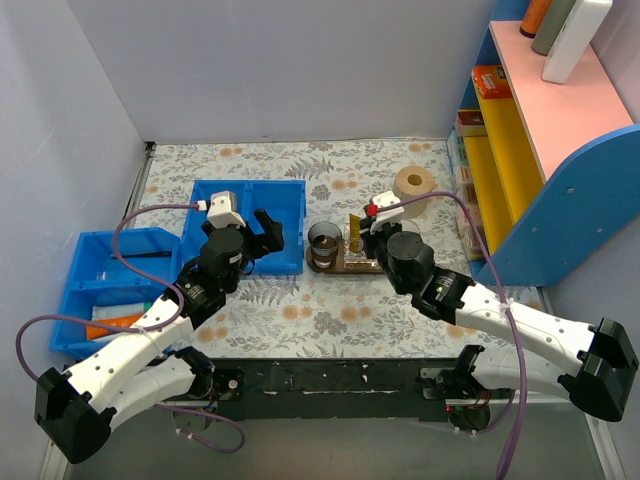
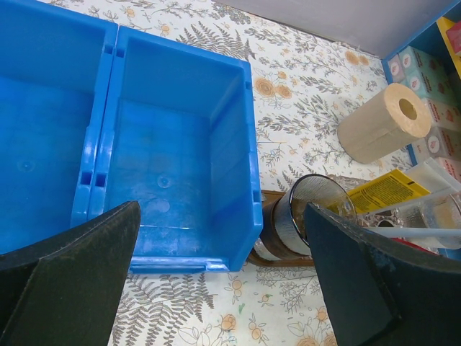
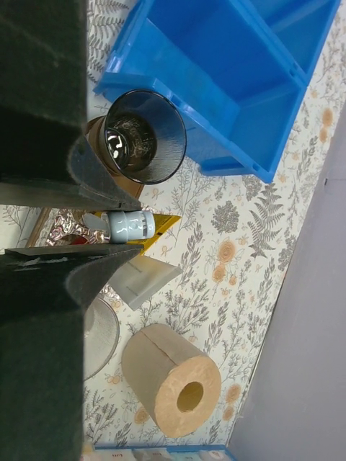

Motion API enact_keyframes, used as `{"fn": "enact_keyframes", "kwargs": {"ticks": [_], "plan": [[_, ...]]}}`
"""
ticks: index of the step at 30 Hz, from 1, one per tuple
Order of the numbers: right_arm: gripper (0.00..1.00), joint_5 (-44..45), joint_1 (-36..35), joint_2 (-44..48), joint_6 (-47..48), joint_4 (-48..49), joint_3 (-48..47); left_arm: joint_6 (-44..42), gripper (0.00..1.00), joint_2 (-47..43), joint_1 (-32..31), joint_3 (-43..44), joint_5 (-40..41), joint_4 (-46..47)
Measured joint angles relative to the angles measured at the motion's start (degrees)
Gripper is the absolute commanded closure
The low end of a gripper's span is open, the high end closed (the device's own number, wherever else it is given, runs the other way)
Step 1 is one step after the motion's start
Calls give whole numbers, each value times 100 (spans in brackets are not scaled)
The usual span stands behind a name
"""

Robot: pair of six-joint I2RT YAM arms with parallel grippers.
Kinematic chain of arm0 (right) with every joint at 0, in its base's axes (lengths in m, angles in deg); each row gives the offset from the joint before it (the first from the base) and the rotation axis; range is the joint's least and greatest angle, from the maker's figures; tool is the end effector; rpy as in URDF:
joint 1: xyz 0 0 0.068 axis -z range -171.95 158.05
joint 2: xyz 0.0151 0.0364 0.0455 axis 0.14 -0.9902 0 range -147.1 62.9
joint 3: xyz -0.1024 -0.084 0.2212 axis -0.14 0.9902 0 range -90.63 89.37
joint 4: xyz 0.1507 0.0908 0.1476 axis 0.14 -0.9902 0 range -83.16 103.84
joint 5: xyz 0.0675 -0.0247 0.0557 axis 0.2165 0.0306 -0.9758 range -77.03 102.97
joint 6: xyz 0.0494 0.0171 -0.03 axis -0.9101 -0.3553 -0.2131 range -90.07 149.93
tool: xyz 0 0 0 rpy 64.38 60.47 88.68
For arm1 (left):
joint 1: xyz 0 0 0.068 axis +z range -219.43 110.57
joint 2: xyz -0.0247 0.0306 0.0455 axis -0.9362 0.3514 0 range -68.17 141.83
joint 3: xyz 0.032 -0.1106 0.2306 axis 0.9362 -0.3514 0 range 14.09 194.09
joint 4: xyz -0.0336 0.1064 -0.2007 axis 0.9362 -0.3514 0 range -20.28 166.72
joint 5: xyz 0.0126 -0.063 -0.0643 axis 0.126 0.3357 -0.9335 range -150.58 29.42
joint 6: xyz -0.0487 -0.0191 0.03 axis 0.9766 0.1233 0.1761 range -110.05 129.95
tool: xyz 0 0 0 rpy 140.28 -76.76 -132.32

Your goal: Prepare toiletry sets of a toothbrush and toothpaste on the tray

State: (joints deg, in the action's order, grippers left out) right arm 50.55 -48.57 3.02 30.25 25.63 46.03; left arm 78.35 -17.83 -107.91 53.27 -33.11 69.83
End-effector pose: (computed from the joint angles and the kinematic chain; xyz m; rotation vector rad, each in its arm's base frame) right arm 0.1457 0.1717 0.3168 -0.3153 1.6100 0.2102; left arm 0.1598 -0.1007 0.2875 -0.8187 1.7542 -0.8338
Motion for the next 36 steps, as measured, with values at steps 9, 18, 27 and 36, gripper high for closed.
{"fn": "enact_keyframes", "kwargs": {"ticks": [9, 18, 27, 36], "plan": [[99, 173, -157, -345, 282, 129, 17, 0, 2, -9, 0, 0, 0, 0], [99, 385, -284, -573, 476, 389, 142, 0, 2, -11, 0, 0, -2, 0], [99, 468, -310, -586, 435, 800, 525, -2, 2, -22, 0, 0, 0, 0], [99, 586, -319, -492, 354, 1163, 785, 0, 2, -22, 0, 0, 0, 2]]}}
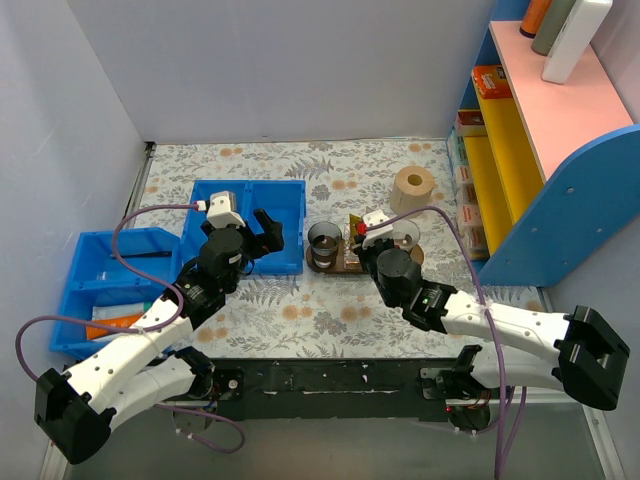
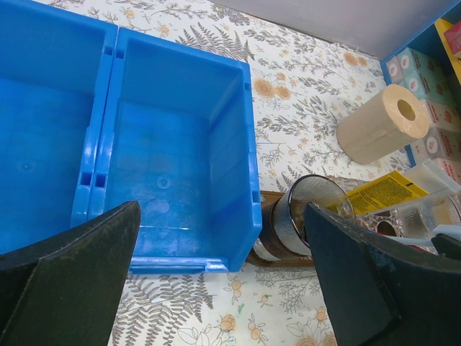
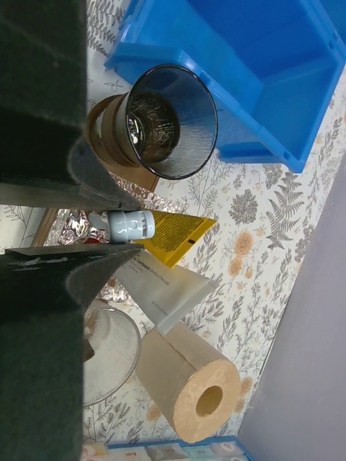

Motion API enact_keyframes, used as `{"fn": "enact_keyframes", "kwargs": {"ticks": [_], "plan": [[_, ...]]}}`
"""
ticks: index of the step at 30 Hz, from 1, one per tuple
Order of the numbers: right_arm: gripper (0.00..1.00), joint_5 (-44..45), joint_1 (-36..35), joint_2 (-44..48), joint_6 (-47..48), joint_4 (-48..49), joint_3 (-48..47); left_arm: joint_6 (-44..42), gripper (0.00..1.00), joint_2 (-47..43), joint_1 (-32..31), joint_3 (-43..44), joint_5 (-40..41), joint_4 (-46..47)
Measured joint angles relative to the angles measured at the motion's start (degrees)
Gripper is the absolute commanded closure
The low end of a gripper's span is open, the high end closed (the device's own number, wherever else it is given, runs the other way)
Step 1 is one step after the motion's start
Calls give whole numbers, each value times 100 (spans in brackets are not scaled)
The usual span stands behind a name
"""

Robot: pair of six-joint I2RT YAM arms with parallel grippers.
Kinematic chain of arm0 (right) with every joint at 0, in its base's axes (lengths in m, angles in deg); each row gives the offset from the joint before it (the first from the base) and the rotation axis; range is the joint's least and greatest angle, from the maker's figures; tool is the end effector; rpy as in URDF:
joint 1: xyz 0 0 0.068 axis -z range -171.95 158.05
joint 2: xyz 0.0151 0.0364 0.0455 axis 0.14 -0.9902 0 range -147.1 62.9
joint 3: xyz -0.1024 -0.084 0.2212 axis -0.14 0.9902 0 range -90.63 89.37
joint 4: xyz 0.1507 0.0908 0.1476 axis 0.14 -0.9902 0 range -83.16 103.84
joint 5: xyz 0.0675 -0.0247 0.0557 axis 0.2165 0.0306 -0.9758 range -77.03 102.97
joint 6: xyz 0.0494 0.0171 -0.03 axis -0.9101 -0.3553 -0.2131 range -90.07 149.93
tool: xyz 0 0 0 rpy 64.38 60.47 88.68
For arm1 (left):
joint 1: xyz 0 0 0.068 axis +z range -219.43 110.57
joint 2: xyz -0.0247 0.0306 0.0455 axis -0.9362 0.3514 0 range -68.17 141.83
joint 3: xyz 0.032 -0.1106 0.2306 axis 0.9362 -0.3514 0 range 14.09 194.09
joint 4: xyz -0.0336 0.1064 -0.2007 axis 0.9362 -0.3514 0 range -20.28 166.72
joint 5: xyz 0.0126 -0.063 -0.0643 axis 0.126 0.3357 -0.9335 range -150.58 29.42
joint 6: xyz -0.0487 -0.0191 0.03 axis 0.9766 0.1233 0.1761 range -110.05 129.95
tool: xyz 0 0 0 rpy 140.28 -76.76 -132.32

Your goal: Prepare toiletry sets of a toothbrush and toothpaste on the tray

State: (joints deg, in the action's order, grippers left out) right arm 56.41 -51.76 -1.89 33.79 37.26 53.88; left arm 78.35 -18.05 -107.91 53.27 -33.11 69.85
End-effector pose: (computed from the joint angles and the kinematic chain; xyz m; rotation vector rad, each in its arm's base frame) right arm 0.1438 0.1862 0.2766 -0.3440 1.6100 0.1108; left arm 0.1593 -0.1003 0.2882 -0.8186 1.7506 -0.8372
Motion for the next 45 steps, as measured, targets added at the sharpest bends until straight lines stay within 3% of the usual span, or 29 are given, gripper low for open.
{"fn": "enact_keyframes", "kwargs": {"ticks": [24, 45], "plan": [[99, 37, -35, 85, -46, 398, 260, 0, 2, 2, 0, 0, -4, 0], [82, 219, -247, 98, -66, 289, 260, 4, 2, 0, 0, 0, -35, 0]]}}
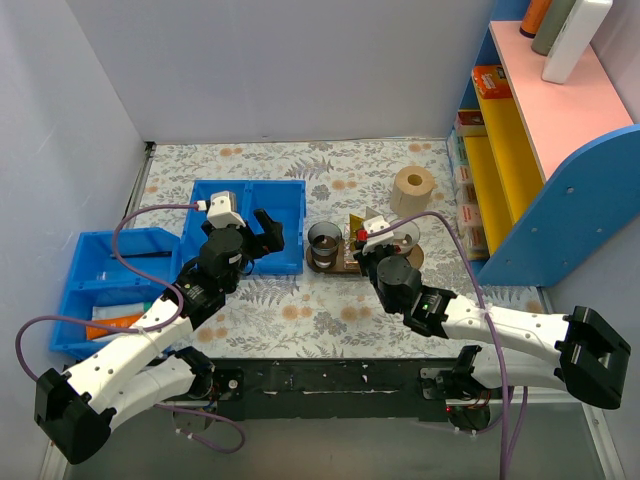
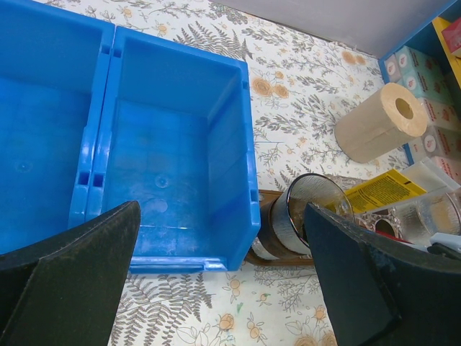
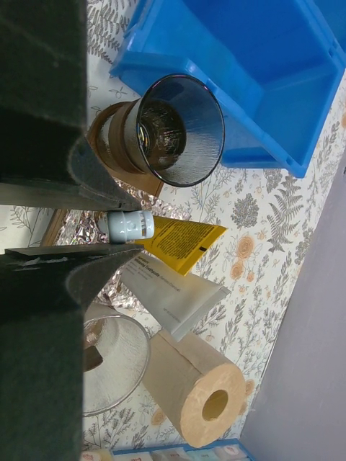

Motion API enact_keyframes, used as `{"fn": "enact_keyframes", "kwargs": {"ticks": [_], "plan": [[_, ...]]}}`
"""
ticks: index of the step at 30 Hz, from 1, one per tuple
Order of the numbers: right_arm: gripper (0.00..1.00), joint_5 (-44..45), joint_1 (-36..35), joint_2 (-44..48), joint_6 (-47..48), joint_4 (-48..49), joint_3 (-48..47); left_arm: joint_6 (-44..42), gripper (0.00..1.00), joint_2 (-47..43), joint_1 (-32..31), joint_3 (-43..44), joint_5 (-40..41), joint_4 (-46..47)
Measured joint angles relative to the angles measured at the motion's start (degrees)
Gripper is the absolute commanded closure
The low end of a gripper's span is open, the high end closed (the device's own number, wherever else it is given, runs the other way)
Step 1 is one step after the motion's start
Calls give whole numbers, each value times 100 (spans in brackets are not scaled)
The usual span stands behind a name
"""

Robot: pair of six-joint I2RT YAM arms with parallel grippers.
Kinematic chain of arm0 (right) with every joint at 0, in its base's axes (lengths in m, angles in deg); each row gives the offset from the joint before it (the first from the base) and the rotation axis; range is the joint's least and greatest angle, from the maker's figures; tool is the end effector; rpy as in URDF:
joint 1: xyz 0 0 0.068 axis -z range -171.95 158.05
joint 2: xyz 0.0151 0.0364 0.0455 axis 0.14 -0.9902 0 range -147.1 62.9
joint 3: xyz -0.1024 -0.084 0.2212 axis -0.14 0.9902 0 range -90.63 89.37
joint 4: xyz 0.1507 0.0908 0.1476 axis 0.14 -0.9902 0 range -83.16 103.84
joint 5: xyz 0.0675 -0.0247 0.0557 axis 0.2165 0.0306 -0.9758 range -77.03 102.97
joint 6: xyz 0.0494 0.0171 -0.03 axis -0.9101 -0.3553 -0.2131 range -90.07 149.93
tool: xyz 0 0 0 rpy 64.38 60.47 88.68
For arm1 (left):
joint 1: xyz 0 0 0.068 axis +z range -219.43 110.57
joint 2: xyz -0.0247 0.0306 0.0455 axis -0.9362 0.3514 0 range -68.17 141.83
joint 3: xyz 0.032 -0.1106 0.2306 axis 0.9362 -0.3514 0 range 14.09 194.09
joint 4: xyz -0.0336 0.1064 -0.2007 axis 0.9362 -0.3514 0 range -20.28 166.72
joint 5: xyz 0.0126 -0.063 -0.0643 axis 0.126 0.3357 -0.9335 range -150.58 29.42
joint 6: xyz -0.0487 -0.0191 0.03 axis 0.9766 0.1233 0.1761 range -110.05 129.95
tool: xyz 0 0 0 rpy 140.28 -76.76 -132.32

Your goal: Prepare toiletry sets of a toothbrush and toothpaste on the tray

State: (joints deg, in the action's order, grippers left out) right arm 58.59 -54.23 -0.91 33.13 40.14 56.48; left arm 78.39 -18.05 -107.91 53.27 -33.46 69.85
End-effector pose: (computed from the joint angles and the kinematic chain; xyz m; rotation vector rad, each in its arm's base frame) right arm 0.1338 0.1860 0.2711 -0.3256 1.5959 0.1351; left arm 0.1592 -0.1006 0.2882 -0.8161 1.7541 -0.8425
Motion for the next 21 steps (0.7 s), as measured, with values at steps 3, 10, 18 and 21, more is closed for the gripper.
{"fn": "enact_keyframes", "kwargs": {"ticks": [3, 10, 18, 21], "plan": [[79, 24, -11, 0, 0, -7, 0, 2, 2, 0, 0, 0, -11, 0], [77, 33, -15, 0, -22, -9, 0, 20, 2, -9, 0, 0, -13, 0], [76, 31, -44, 0, -22, -20, 0, 46, 2, -9, 0, -2, -39, 2], [78, 9, -44, 2, -22, -20, 0, 57, 2, -9, 0, -2, -55, 2]]}}
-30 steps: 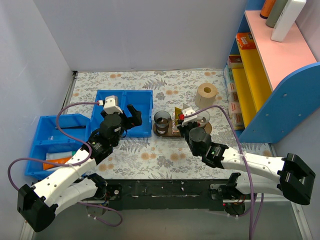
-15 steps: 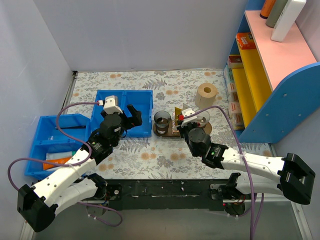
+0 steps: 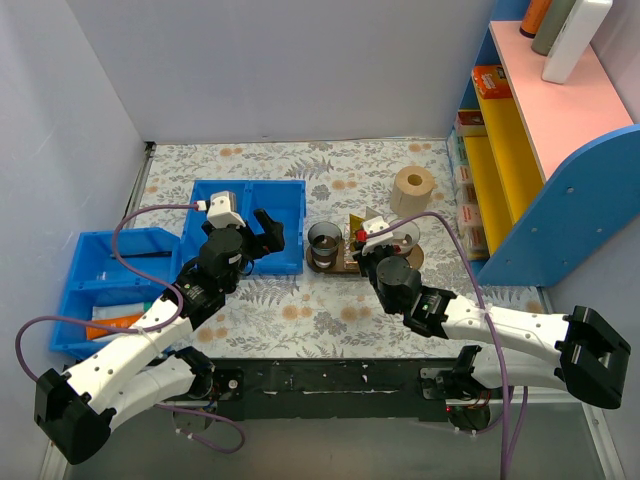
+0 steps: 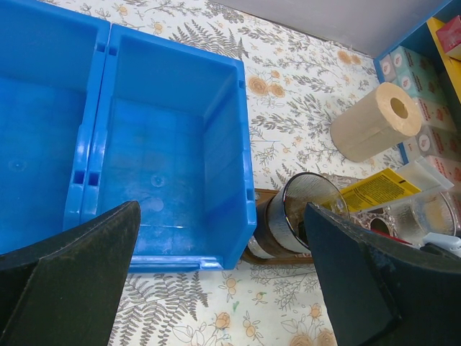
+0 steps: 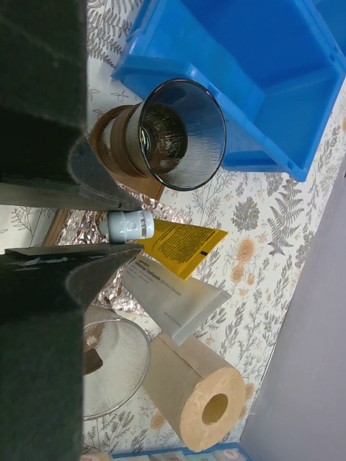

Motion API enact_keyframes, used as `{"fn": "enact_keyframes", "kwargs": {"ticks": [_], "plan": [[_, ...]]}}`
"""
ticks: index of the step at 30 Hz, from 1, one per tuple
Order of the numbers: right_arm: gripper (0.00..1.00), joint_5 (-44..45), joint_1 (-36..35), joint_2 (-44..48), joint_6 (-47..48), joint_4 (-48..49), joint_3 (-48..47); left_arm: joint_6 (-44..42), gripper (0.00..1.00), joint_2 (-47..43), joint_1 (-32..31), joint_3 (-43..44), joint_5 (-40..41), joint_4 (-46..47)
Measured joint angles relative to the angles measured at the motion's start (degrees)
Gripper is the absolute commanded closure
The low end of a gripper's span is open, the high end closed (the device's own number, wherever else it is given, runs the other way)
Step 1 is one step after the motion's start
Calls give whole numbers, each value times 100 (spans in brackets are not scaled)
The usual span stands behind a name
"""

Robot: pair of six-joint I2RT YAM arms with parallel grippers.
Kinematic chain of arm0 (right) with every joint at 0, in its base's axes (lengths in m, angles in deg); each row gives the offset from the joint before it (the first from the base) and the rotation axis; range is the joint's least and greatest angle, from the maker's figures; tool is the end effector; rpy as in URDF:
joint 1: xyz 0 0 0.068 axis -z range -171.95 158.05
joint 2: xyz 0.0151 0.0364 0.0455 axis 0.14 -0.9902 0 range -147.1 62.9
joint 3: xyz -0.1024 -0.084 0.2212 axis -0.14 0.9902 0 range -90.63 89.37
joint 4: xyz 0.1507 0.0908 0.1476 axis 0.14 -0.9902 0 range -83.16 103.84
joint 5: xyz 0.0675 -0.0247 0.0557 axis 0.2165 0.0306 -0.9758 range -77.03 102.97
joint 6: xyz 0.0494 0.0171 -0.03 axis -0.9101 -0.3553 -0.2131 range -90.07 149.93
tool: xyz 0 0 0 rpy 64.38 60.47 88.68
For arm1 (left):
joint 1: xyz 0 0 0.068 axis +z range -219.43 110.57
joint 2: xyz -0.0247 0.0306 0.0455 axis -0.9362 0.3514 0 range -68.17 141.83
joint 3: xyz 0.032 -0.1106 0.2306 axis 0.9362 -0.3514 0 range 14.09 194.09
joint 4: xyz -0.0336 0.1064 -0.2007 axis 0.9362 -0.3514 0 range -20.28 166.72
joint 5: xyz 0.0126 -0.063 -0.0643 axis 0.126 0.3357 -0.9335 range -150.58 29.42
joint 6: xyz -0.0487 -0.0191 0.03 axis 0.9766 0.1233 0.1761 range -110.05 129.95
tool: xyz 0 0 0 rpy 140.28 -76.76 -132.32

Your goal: Prepare toiletry sets of a toothbrush and toothpaste on the tray

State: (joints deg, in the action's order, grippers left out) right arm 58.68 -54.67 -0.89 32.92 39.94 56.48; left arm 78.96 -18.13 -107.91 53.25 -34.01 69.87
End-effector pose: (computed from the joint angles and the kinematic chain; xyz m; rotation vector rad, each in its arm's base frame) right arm 0.1324 0.1869 0.2708 -0.3298 1.5974 0.1406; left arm 0.1589 -0.1009 0.2883 -0.8205 1.7561 -0.8579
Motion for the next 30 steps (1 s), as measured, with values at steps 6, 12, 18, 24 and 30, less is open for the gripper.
{"fn": "enact_keyframes", "kwargs": {"ticks": [6, 12, 18, 24, 30], "plan": [[80, -103, -4, 0, 4, 2, 2, 7, 2, 0, 0, 0, -4, 0], [79, -177, -39, 0, 26, 2, 20, 11, 2, 0, 0, 0, -11, 0], [79, -236, -87, 0, 74, 44, 55, 35, 2, 0, 0, 0, -24, 2], [81, -190, -184, -50, 203, 90, 70, 46, 2, 0, 0, 0, -26, 2], [83, -26, -280, -271, 472, 221, 70, 46, 2, 0, 0, 0, -31, 2]]}}
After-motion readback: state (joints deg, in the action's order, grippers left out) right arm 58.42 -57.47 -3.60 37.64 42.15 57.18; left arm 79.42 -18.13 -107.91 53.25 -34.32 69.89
